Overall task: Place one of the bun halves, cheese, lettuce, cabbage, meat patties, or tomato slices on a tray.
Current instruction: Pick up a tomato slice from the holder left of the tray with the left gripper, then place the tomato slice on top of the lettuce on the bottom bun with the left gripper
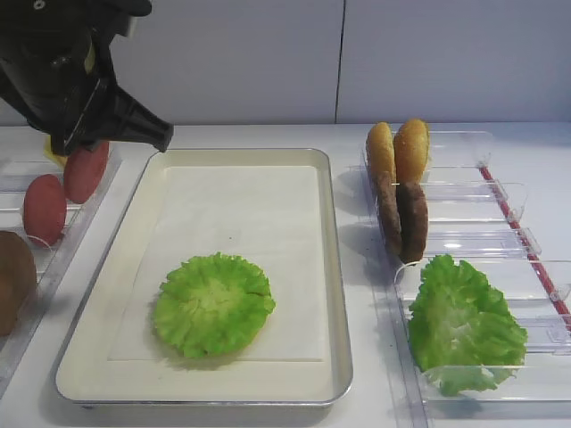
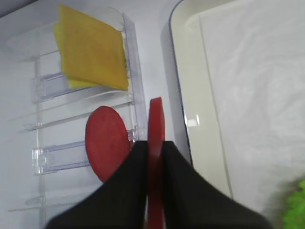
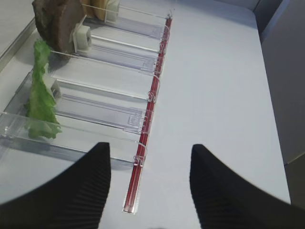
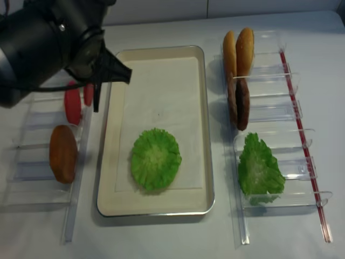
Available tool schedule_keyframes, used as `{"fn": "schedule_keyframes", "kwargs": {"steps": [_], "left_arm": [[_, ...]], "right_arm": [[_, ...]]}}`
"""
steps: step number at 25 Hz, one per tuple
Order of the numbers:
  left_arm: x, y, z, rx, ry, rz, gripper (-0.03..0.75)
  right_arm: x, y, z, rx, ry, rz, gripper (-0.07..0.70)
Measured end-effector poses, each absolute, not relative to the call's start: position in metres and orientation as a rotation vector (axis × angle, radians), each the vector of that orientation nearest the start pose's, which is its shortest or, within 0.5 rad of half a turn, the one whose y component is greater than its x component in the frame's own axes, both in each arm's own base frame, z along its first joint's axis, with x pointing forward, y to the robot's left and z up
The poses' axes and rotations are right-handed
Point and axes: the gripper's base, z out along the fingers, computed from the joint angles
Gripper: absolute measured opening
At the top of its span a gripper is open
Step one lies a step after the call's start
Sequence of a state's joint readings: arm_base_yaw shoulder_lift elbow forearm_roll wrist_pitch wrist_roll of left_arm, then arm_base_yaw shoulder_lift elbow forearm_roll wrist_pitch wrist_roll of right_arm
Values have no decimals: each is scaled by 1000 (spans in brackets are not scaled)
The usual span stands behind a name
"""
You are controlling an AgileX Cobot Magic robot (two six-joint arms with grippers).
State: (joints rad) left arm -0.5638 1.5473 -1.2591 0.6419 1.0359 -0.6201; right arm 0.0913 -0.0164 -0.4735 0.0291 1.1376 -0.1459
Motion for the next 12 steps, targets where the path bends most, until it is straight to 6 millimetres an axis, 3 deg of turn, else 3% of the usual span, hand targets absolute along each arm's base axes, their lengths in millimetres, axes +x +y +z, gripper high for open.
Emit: {"fn": "schedule_keyframes", "kwargs": {"steps": [4, 12], "left_arm": [[275, -134, 319, 294, 2527, 309, 58], [249, -146, 337, 397, 2562, -63, 58]], "right_arm": [[-8, 2, 264, -255, 2116, 3, 396], [-8, 2, 264, -255, 2116, 3, 393]]}}
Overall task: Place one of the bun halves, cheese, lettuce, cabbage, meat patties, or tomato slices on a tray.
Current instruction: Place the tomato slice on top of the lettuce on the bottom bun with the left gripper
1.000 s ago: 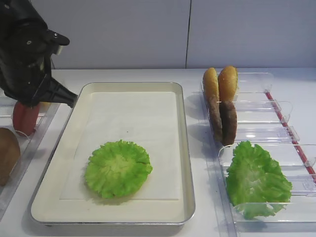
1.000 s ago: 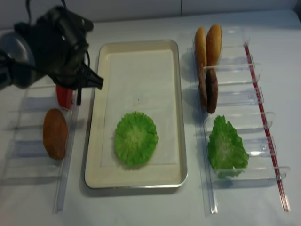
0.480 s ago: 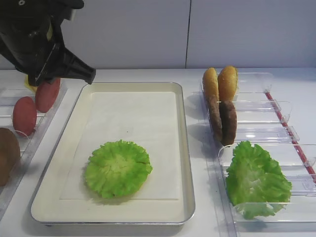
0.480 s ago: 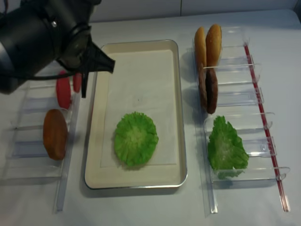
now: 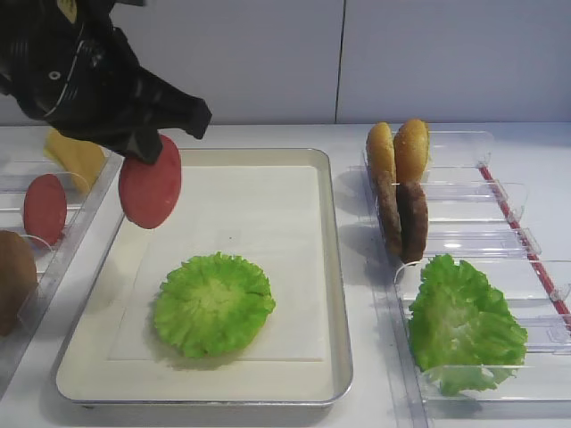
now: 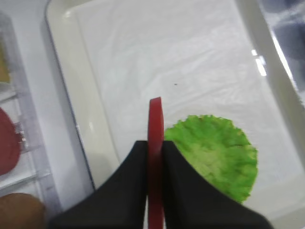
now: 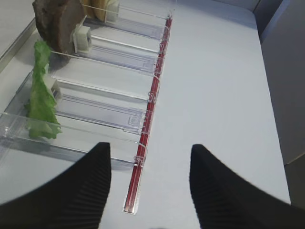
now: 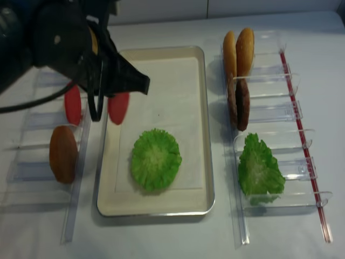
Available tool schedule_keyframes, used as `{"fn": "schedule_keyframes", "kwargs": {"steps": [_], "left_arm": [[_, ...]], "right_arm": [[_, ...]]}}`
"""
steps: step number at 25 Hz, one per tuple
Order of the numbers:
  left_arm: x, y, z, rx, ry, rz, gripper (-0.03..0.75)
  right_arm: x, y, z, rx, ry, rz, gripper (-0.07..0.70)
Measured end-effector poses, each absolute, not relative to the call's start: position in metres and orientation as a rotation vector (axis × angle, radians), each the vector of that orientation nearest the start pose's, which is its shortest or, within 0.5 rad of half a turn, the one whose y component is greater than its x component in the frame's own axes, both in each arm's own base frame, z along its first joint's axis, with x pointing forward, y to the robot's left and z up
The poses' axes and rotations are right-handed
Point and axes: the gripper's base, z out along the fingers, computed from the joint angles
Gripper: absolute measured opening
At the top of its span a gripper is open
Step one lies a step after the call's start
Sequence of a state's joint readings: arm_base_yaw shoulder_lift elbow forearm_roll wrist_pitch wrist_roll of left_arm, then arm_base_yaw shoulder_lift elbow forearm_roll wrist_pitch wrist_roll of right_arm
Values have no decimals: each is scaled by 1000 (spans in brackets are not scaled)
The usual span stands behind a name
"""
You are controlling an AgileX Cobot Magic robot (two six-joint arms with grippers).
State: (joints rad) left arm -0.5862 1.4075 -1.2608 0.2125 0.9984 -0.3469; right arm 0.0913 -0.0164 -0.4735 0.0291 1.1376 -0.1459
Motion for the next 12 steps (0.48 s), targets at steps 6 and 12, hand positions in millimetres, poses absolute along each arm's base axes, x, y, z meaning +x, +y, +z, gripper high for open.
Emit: {"fn": "schedule_keyframes", "kwargs": {"steps": [6, 12], "left_arm": [[244, -157, 336, 444, 2576, -280, 58], [248, -143, 319, 426, 2628, -566, 58]], "right_arm": [[-8, 2, 264, -255, 2116, 3, 393], [-8, 2, 264, -255, 2116, 3, 393]]}}
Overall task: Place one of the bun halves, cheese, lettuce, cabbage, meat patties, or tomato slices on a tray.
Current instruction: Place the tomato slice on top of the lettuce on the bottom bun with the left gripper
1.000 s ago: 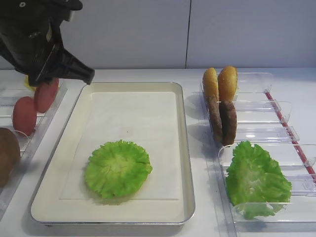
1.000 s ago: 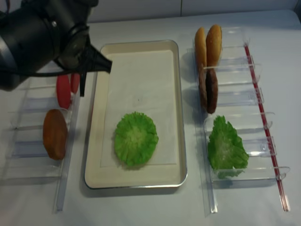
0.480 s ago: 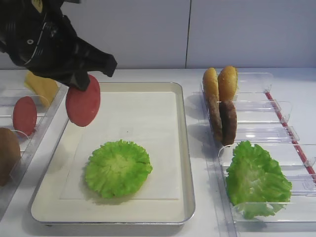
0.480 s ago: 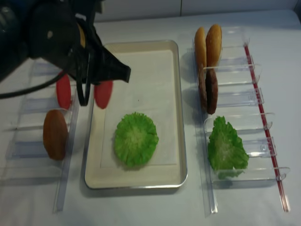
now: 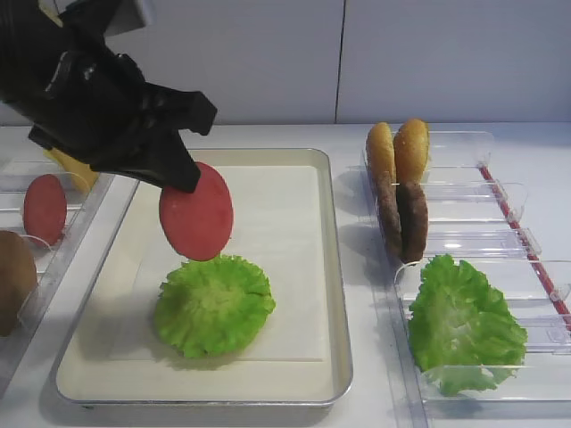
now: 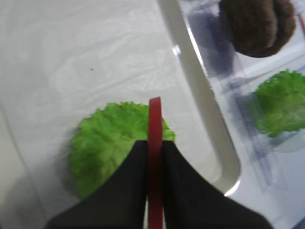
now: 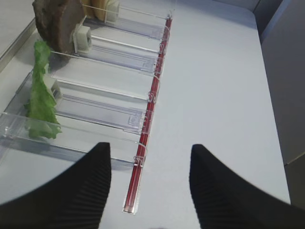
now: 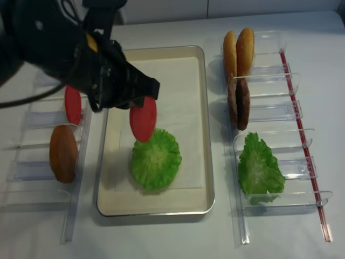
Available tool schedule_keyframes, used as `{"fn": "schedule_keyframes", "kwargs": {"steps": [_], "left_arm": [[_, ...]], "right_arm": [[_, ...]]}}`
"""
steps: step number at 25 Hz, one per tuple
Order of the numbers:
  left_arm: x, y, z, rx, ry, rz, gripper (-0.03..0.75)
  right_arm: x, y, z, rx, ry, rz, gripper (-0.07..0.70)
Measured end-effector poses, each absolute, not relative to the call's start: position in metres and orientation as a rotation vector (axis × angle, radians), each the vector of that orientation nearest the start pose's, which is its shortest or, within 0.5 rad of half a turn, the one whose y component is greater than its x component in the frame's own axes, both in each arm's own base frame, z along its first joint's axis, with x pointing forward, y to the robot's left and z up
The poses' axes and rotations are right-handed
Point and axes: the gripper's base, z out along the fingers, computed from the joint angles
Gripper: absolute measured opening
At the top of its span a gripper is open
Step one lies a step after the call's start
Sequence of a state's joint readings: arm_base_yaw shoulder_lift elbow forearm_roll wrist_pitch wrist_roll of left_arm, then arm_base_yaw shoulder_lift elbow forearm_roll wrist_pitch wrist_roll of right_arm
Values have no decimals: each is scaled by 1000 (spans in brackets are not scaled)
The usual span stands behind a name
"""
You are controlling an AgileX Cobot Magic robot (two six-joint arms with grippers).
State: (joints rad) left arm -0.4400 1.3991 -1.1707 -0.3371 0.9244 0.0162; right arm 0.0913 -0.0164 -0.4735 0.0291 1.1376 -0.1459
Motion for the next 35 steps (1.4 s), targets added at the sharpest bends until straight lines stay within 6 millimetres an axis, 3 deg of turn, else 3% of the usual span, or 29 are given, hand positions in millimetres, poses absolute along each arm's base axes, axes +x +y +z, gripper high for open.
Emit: {"fn": "schedule_keyframes", "kwargs": {"steps": [7, 12, 17, 35], "left_arm": [[253, -113, 298, 316, 2520, -1044, 58], [247, -93, 271, 175, 2543, -1168, 58], [236, -94, 256, 169, 2504, -1304, 58], [241, -93, 243, 122, 2501, -1289, 58]], "right_arm": [[-8, 2, 264, -255, 2116, 3, 393], [-8, 2, 264, -255, 2116, 3, 393], [-8, 2, 264, -257, 2115, 2, 393], [-8, 2, 264, -257, 2115, 2, 393]]}}
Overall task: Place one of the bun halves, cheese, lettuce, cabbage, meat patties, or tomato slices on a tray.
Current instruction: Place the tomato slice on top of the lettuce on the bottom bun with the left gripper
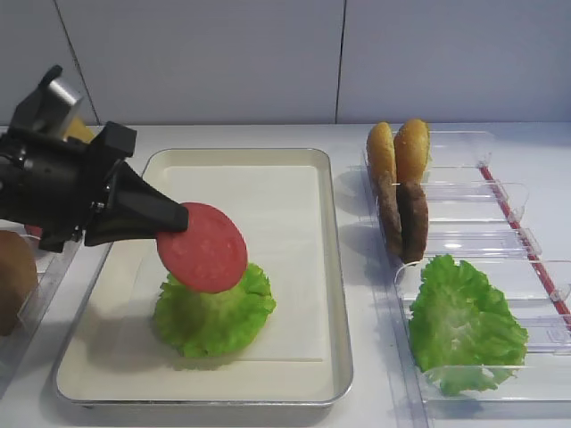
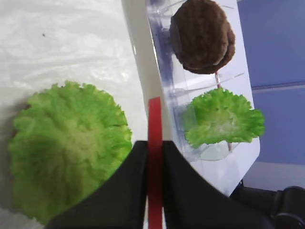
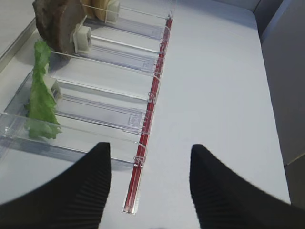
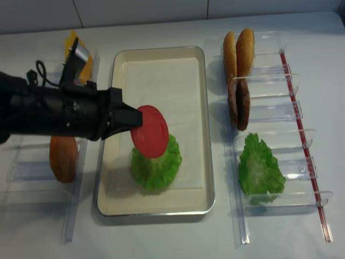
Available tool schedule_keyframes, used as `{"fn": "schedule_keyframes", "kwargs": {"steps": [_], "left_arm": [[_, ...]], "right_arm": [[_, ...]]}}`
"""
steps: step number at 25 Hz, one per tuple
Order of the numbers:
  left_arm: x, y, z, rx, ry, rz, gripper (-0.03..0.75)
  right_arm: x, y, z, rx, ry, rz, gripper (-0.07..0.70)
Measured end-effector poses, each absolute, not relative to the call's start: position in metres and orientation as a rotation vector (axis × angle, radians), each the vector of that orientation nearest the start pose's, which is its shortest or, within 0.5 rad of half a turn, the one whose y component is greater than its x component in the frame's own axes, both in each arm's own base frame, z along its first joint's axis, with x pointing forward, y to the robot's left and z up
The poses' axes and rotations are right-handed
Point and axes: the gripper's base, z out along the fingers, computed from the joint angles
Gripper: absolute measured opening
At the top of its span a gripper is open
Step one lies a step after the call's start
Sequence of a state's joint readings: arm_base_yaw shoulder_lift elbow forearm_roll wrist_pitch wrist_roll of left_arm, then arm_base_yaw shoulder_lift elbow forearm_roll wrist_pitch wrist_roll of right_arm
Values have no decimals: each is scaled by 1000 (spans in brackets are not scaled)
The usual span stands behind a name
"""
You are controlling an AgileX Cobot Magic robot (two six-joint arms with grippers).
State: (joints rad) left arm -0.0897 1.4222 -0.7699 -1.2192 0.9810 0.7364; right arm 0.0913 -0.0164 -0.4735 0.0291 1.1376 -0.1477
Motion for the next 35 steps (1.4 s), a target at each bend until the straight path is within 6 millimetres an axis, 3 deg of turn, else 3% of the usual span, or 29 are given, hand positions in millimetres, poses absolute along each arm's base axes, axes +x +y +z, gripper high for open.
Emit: {"fn": "schedule_keyframes", "kwargs": {"steps": [10, 23, 35], "left_arm": [[256, -98, 208, 129, 2566, -1382, 58], [259, -96, 204, 154, 2572, -1318, 58], [258, -102, 206, 146, 2554, -1364, 58]], "right_arm": [[-8, 2, 264, -255, 2116, 3, 393], [-8, 2, 264, -255, 2116, 3, 393], [-8, 2, 264, -255, 2116, 3, 393]]}}
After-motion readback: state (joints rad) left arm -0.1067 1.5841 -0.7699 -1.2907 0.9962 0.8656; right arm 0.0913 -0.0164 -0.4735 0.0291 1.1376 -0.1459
